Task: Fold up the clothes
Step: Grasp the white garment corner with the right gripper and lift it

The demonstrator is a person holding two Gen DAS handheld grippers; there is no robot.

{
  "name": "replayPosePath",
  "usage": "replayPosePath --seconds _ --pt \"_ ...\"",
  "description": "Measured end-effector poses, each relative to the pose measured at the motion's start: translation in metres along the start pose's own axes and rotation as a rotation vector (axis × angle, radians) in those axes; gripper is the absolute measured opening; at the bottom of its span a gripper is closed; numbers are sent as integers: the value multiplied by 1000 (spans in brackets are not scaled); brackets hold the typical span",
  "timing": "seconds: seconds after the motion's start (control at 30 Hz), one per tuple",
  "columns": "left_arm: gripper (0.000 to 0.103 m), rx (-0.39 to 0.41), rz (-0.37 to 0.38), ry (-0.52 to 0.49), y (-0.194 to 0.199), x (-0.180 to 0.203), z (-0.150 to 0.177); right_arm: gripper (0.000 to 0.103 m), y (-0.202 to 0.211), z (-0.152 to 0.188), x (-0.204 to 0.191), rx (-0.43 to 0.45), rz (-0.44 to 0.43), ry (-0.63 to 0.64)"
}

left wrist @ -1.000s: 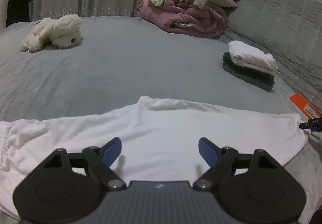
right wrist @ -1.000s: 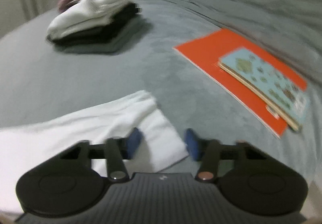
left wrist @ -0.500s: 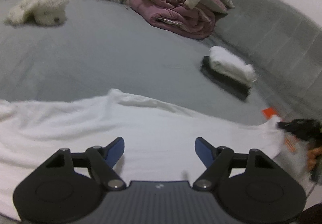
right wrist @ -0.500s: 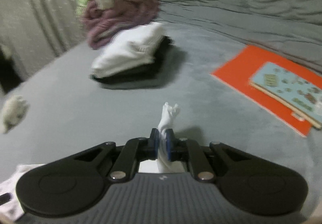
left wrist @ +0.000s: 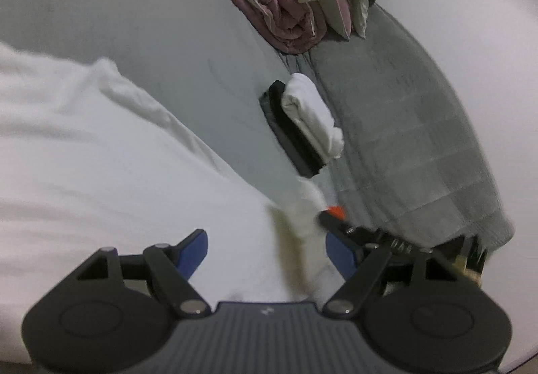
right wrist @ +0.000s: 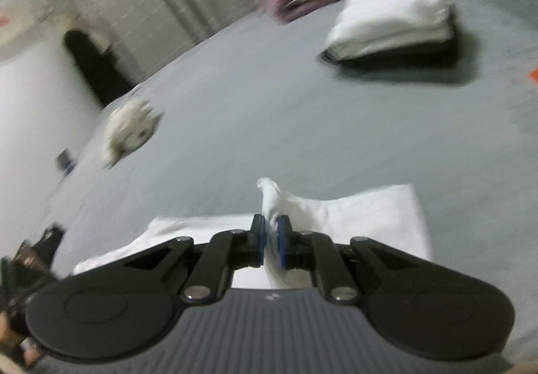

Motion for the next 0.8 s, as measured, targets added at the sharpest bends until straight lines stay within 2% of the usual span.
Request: replayPosePath --seconds 0.13,0.2,0.3,0.5,0.57,0.6,0.67,0.8 --pt "78 15 37 84 -4 -7 -6 10 -18 7 -30 -56 -83 30" --pt "78 29 32 101 -3 -9 -9 10 -24 10 -40 -77 -115 28" --pt "72 56 10 104 0 -9 -13 10 -34 14 -54 -109 -162 25" --pt "49 110 -37 96 14 -9 -21 10 -53 19 -83 -138 -225 24" --pt "28 129 -54 97 21 -12 -24 10 -58 21 -93 -137 -237 25" --pt "24 144 -65 95 27 -13 -27 11 -61 22 -98 -137 -244 25" --pt "10 174 -89 88 38 -15 -31 11 -67 26 -107 -138 -259 17" --pt "6 221 -164 47 63 -18 -38 11 -77 33 -126 -135 -289 15"
Point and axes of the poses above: each gripper's, at about its wrist camera, not at the fingertips, and y roughly against the way its jaws point, x to its right, z to its underside, the point moved 1 cm from there along -y, roughly the way its jaws point, and after that the axes turned 7 degrees about y, right-handed, at the moved point
